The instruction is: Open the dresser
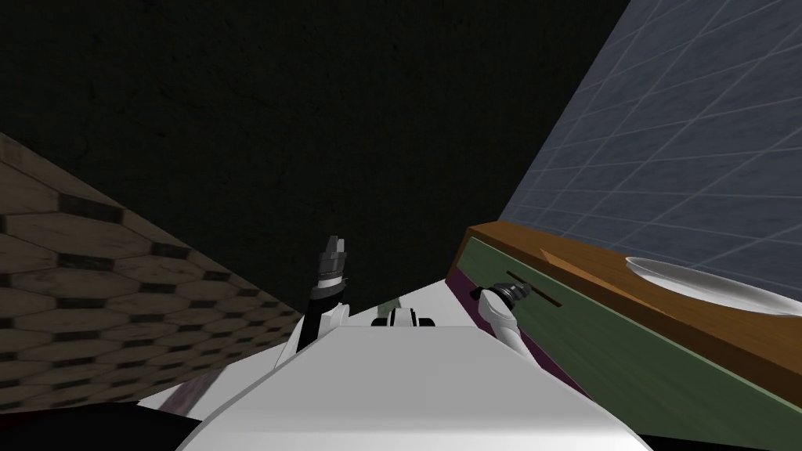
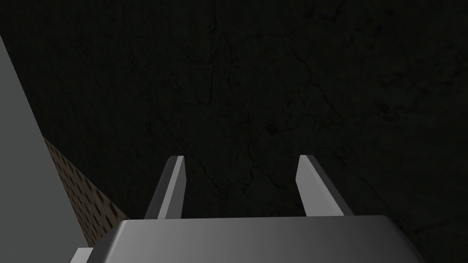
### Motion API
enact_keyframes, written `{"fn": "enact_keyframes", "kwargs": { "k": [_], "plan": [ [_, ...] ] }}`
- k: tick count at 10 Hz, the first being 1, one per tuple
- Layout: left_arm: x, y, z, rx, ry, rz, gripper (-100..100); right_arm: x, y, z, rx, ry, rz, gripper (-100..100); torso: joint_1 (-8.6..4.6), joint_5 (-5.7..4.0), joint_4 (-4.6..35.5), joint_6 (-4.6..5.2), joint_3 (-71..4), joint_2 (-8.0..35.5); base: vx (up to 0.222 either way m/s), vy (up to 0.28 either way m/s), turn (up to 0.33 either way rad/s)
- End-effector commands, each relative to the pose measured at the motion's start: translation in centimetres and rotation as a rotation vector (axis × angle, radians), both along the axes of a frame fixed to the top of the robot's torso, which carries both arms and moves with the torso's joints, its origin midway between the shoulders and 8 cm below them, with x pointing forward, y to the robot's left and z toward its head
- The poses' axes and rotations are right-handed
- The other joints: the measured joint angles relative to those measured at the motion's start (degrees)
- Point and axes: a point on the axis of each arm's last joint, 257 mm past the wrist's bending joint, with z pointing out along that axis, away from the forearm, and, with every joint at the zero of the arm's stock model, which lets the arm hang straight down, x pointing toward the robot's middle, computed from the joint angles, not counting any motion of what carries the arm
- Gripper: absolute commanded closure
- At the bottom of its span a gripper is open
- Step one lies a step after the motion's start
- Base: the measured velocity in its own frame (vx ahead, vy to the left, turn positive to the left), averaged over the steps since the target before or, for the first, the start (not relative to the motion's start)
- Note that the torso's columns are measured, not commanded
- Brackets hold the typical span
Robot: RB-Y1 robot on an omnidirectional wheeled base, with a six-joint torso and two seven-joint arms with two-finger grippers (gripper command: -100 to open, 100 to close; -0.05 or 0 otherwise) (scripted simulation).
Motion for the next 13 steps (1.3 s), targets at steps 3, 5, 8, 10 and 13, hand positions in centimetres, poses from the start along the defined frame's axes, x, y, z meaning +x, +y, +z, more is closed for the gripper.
{"fn": "enact_keyframes", "kwargs": {
  "k": [3, 5, 8, 10, 13],
  "plan": [
    [0.0, 0.0, 0.0, 0.0, 0.0, 0.0, 0, 2.7, -0.4, 0.7, 0.053, -0.035, 0.032, -100, -0.11, -0.03, 0.0, 0.0, 0.0, 0.0, -0.006, -0.03, -0.025],
    [0.0, 0.0, 0.0, 0.0, 0.0, 0.0, 0, 3.6, -0.5, 1.1, 0.071, -0.049, 0.044, -100, -0.08, -0.03, 0.0, 0.0, 0.0, 0.0, -0.006, -0.025, -0.02],
    [0.0, 0.0, 0.0, 0.0, 0.0, 0.0, 0, 4.4, -0.7, 1.4, 0.085, -0.062, 0.053, -100, -0.09, -0.03, 0.0, 0.0, 0.0, 0.0, -0.005, -0.022, -0.016],
    [0.0, 0.0, 0.0, 0.0, 0.0, 0.0, 0, 4.4, -0.8, 1.5, 0.086, -0.061, 0.054, -100, -0.28, -0.06, 0.0, 0.01, -0.1, -0.2, 0.042, -0.069, 0.0],
    [0.0, 0.0, 0.0, 0.0, 0.0, 0.0, 0, 4.8, -0.5, 1.8, 0.085, -0.063, 0.055, 100, 0.21, -0.15, -0.1, -0.15, 0.1, 0.0, -0.035, 0.083, -0.005]
  ]
}}
